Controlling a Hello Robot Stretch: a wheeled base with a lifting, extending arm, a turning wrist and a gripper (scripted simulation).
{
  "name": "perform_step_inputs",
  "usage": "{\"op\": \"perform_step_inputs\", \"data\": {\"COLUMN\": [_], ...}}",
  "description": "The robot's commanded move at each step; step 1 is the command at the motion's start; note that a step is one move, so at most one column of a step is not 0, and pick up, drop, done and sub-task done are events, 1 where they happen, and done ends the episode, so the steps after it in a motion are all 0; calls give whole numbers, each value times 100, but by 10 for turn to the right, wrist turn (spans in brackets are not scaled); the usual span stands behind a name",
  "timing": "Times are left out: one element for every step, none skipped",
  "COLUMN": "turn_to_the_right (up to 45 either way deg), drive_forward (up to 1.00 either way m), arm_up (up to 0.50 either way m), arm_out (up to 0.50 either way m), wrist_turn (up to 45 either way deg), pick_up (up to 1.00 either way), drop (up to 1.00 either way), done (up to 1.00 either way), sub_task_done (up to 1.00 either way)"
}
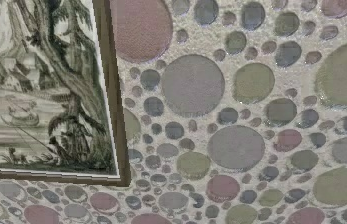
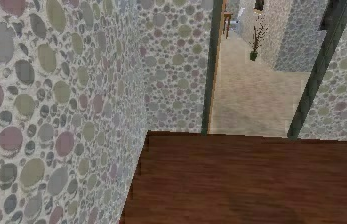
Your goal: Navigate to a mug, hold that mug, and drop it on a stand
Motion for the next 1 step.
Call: {"op": "perform_step_inputs", "data": {"turn_to_the_right": [390], "drive_forward": [0], "arm_up": [0], "arm_out": [0], "wrist_turn": [0], "pick_up": [0], "drop": [0], "done": [0], "sub_task_done": [0]}}
